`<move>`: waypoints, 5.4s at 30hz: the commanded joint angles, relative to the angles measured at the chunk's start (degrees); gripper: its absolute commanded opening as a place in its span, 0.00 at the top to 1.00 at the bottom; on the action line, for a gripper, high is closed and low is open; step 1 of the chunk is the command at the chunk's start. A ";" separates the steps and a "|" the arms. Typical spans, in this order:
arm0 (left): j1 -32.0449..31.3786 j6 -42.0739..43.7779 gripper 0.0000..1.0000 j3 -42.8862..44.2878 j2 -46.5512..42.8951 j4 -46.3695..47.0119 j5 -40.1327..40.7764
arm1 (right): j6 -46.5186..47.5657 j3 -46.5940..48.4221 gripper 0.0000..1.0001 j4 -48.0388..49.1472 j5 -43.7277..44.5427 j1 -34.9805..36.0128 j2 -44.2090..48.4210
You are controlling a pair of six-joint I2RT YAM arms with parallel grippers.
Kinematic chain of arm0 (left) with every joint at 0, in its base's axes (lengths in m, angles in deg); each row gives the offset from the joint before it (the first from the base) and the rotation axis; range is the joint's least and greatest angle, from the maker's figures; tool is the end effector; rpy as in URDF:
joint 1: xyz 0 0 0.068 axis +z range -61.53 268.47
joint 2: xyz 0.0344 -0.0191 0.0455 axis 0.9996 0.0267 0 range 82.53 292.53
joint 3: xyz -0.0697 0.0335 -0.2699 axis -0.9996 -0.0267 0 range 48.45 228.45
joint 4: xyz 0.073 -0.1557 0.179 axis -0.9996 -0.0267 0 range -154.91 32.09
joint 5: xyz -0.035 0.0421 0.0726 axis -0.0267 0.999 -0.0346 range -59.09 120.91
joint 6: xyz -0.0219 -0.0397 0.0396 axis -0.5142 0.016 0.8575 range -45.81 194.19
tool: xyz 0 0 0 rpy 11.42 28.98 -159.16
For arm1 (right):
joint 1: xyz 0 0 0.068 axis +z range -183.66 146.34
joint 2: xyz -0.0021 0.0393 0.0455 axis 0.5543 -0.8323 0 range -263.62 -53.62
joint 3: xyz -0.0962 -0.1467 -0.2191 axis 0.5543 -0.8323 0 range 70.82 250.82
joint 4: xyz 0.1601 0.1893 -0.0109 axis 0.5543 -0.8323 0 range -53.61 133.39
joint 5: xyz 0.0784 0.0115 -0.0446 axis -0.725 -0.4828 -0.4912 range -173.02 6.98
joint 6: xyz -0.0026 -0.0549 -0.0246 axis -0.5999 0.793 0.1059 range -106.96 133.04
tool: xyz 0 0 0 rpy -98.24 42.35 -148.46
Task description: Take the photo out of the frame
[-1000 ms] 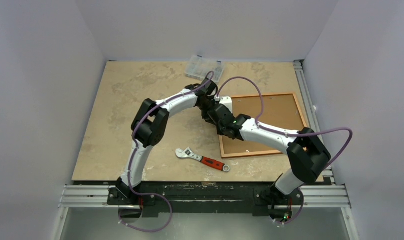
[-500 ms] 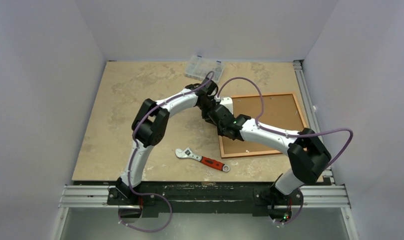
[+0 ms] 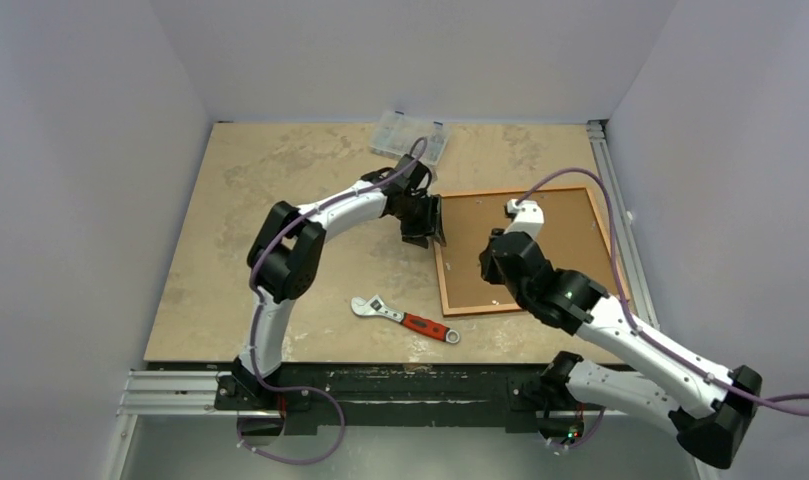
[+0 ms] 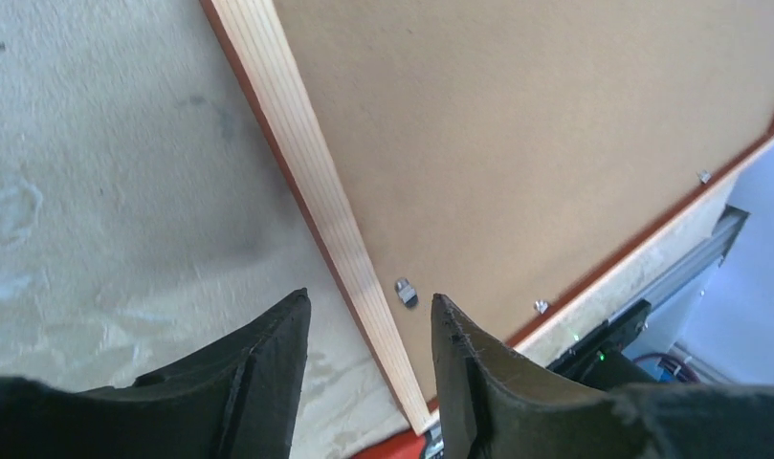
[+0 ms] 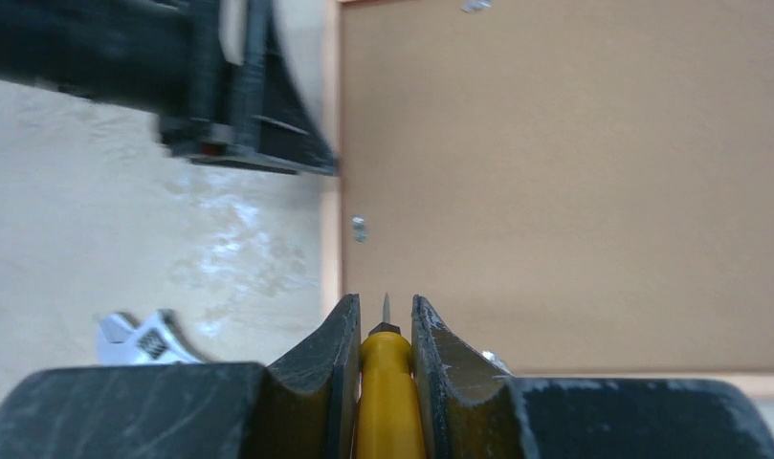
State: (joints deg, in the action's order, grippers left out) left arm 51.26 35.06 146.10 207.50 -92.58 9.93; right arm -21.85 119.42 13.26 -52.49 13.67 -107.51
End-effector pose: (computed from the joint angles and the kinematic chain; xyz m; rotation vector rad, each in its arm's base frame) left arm 0.3590 -0.2927 0.1818 0.0839 2.8590 -0.8563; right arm 0.1431 0.1219 0.3067 0.0659 2.1045 0.2789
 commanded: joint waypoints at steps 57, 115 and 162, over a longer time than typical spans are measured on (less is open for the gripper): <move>-7.81 19.96 1.00 3.45 0.61 -5.83 15.11 | -6.95 -7.75 1.00 -11.84 4.54 -0.22 16.84; -8.40 -50.53 0.45 -0.01 0.32 -10.85 25.21 | -7.69 -8.54 1.00 -12.76 3.29 -0.13 19.02; 1.59 -10.73 0.43 -1.97 -5.23 10.25 -4.57 | -8.03 -8.37 1.00 -12.76 3.60 -0.18 15.83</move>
State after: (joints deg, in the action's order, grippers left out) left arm 54.17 28.68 149.49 206.91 -90.79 13.13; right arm -29.46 110.74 -0.38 -49.56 13.54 -91.14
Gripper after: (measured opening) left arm 0.561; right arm 0.173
